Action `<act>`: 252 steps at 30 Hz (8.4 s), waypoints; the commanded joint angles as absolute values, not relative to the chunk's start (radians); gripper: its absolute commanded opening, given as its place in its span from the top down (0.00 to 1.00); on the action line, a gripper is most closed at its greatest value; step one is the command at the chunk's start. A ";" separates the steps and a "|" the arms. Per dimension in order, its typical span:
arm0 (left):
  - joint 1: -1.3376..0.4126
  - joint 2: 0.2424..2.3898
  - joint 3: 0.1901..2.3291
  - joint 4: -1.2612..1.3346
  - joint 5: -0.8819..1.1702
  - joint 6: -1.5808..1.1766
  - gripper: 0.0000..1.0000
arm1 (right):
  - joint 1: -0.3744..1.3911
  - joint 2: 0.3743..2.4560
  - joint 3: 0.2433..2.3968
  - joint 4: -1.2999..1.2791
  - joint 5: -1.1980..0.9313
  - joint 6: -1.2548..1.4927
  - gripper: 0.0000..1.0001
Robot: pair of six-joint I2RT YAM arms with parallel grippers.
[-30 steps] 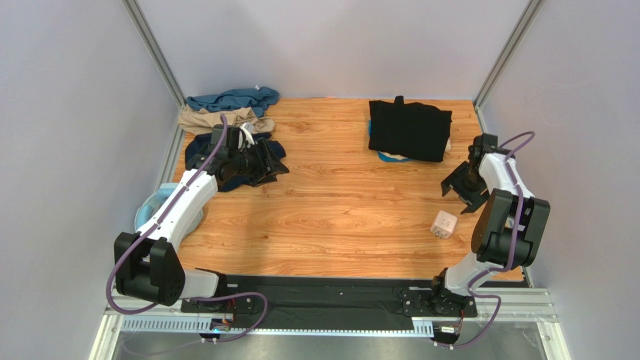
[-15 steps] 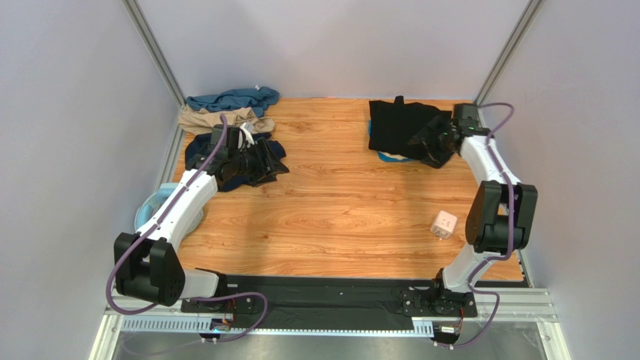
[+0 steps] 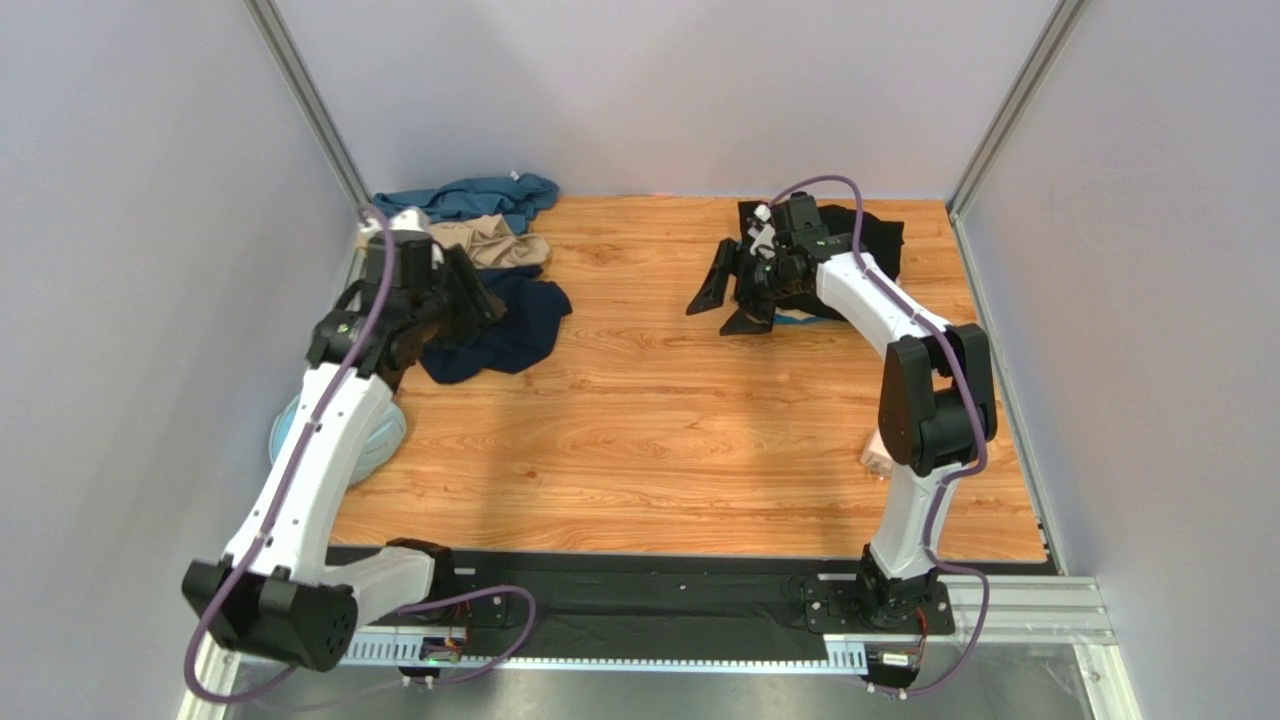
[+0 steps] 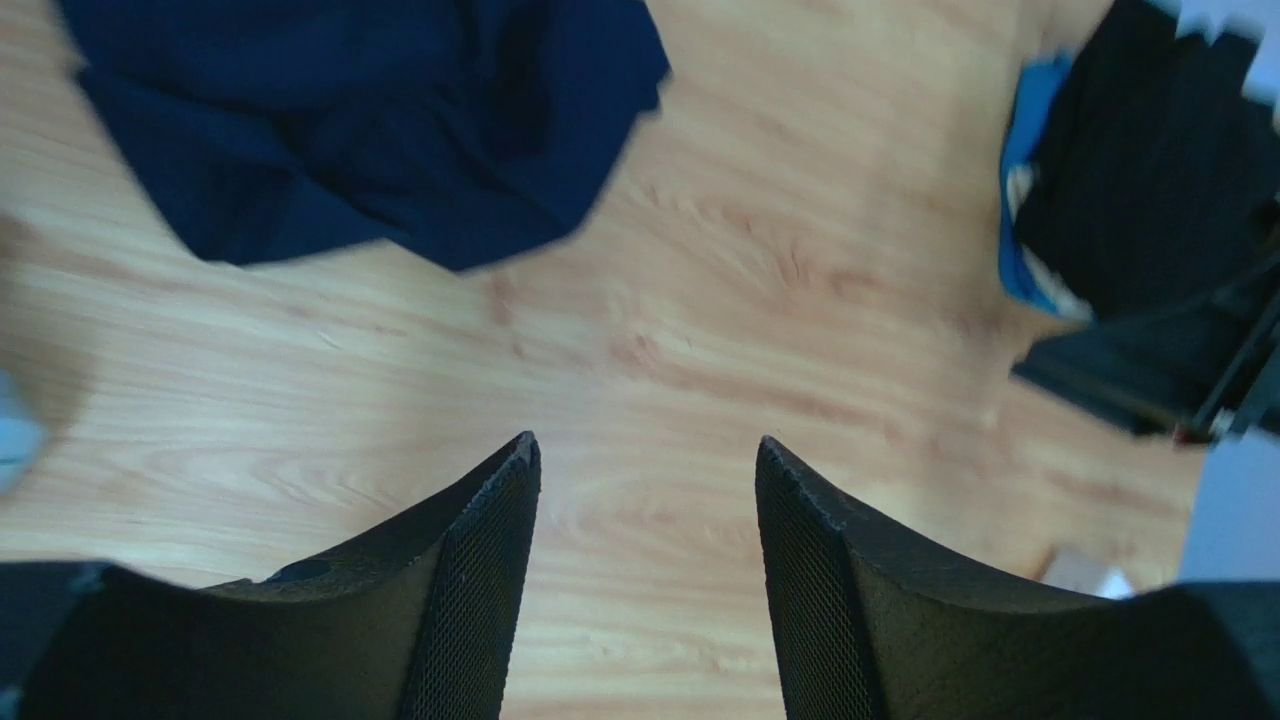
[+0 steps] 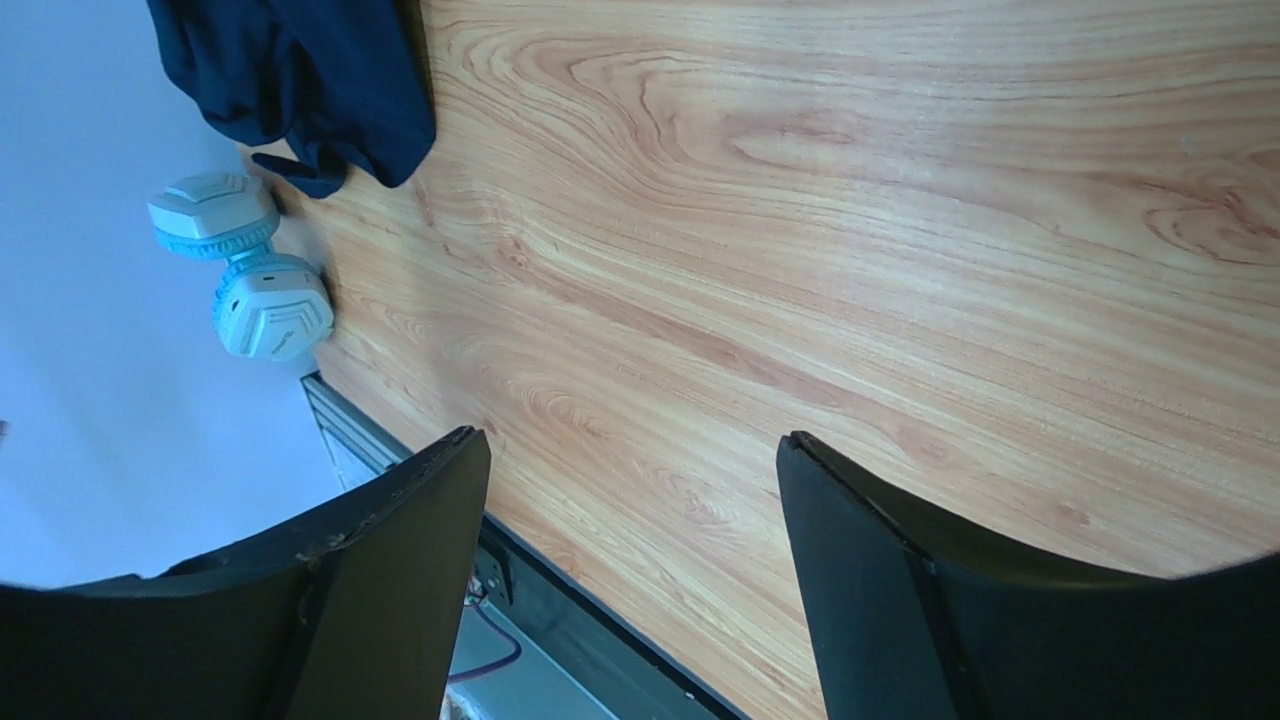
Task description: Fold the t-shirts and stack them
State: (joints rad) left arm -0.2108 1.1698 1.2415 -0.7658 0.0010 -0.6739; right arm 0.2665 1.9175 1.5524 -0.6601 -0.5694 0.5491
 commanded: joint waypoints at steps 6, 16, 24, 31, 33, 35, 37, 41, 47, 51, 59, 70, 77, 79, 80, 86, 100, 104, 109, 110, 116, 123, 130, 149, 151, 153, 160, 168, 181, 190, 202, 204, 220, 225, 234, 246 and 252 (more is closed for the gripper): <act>-0.025 1.167 1.220 -0.815 -0.159 -0.663 0.39 | 0.281 1.832 1.448 -0.624 -0.721 0.548 0.25; 0.021 1.528 1.414 -0.744 -0.022 -0.594 0.38 | 0.299 1.770 1.387 -0.575 -0.781 0.568 0.27; 0.037 1.752 1.500 -0.802 -0.029 -0.523 0.41 | 0.298 1.718 1.293 -0.574 -0.785 0.555 0.28; 0.037 1.851 1.497 -0.805 0.021 -0.495 0.40 | 0.298 1.715 1.272 -0.575 -0.779 0.555 0.28; 0.037 1.867 1.488 -0.804 0.020 -0.497 0.40 | 0.298 1.721 1.278 -0.575 -0.779 0.557 0.28; 0.037 1.890 1.485 -0.805 0.029 -0.491 0.40 | 0.298 1.721 1.284 -0.575 -0.781 0.557 0.28; 0.037 1.914 1.486 -0.807 0.049 -0.486 0.39 | 0.299 1.723 1.293 -0.575 -0.778 0.558 0.28; 0.035 1.960 1.488 -0.808 0.084 -0.495 0.39 | 0.296 1.744 1.324 -0.594 -0.779 0.552 0.28; 0.035 1.977 1.444 -0.807 0.120 -0.482 0.39 | 0.295 1.785 1.380 -0.629 -0.779 0.537 0.28; 0.035 1.960 1.378 -0.796 0.120 -0.471 0.36 | 0.290 1.798 1.393 -0.635 -0.773 0.538 0.28; 0.035 1.970 1.313 -0.736 0.199 -0.482 1.00 | 0.291 1.835 1.445 -0.650 -0.759 0.540 0.28; 0.037 1.741 1.419 -0.732 0.244 -0.508 1.00 | 0.256 1.842 1.520 -0.657 -0.719 0.564 0.28; 0.003 1.671 1.816 -0.840 0.279 -0.566 1.00 | 0.244 1.925 1.629 -0.660 -0.727 0.627 0.30; 0.003 1.648 1.899 -0.862 0.296 -0.580 1.00 | 0.241 1.937 1.641 -0.658 -0.723 0.658 0.31; 0.005 1.614 1.917 -0.861 0.308 -0.586 1.00 | 0.239 1.943 1.649 -0.658 -0.715 0.661 0.31; 0.003 1.474 1.841 -0.684 0.510 -0.600 1.00 | 0.233 1.963 1.634 -0.660 -0.693 0.686 0.31; -0.242 1.373 2.024 -0.606 0.726 -0.597 1.00 | 0.230 1.948 1.612 -0.650 -0.672 0.701 0.32; -0.242 1.350 2.146 -0.603 0.745 -0.595 1.00 | 0.230 1.937 1.594 -0.652 -0.672 0.698 0.31; -0.242 1.333 2.203 -0.513 0.840 -0.690 1.00 | 0.232 1.922 1.568 -0.649 -0.663 0.695 0.31; -0.242 1.321 2.192 -0.509 0.842 -0.695 1.00 | 0.230 1.919 1.563 -0.647 -0.660 0.692 0.31; -0.242 1.229 1.873 -0.557 0.741 -0.626 1.00 | 0.230 1.899 1.548 -0.647 -0.647 0.684 0.31; -0.242 1.223 1.654 -0.577 0.647 -0.572 1.00 | 0.230 1.847 1.526 -0.676 -0.617 0.637 0.30; -0.242 1.402 1.660 -0.652 0.505 -0.531 1.00 | 0.230 1.796 1.502 -0.687 -0.611 0.607 0.29; -0.252 1.457 1.289 -0.699 0.296 -0.492 1.00 | 0.458 1.954 1.701 -0.917 -0.448 0.448 0.29; -0.252 1.437 1.270 -0.698 0.291 -0.488 1.00 | 0.486 1.982 1.727 -0.926 -0.430 0.439 0.29; -0.252 1.437 1.264 -0.701 0.293 -0.485 1.00 | 0.512 2.032 1.769 -0.933 -0.420 0.431 0.28; -0.250 1.459 1.281 -0.716 0.213 -0.491 0.97 | 0.554 2.143 1.908 -1.037 -0.382 0.371 0.28; -0.241 1.609 1.411 -0.769 0.169 -0.471 0.66 | 0.586 2.178 1.939 -1.025 -0.353 0.364 0.28; -0.180 1.606 1.503 -0.862 0.003 -0.428 0.49 | 0.675 2.338 2.143 -1.043 -0.356 0.376 0.30; -0.140 1.493 1.367 -0.865 -0.021 -0.403 0.50 | 0.733 2.393 2.253 -1.065 -0.271 0.356 0.30; -0.138 1.456 1.335 -0.890 -0.006 -0.397 0.51 | 0.753 2.511 2.335 -1.071 -0.229 0.365 0.29; -0.138 1.453 1.322 -0.885 0.015 -0.399 0.51 | 0.753 2.519 2.338 -1.066 -0.212 0.364 0.30; -0.138 1.460 1.295 -0.865 0.066 -0.400 0.52 | 0.742 2.410 2.316 -1.074 -0.172 0.316 1.00; -0.138 1.410 1.246 -0.864 0.077 -0.419 0.51 | 0.681 2.269 2.310 -1.088 -0.120 0.270 1.00; -0.149 1.327 1.077 -0.830 0.391 -0.469 0.53 | 0.529 2.051 2.411 -1.100 -0.014 0.238 1.00; -0.202 1.459 1.029 -0.769 0.480 -0.429 0.52 | 0.410 1.902 2.223 -1.147 0.026 0.193 1.00; -0.235 1.613 1.144 -0.700 0.485 -0.479 0.52 | 0.410 1.849 2.132 -1.192 -0.055 0.213 1.00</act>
State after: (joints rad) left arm -0.2195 1.5387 1.0454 -0.7788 0.4526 -0.4480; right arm 0.4042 1.9320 2.1563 -1.1633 0.0029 0.2192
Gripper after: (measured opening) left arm 0.476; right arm 0.018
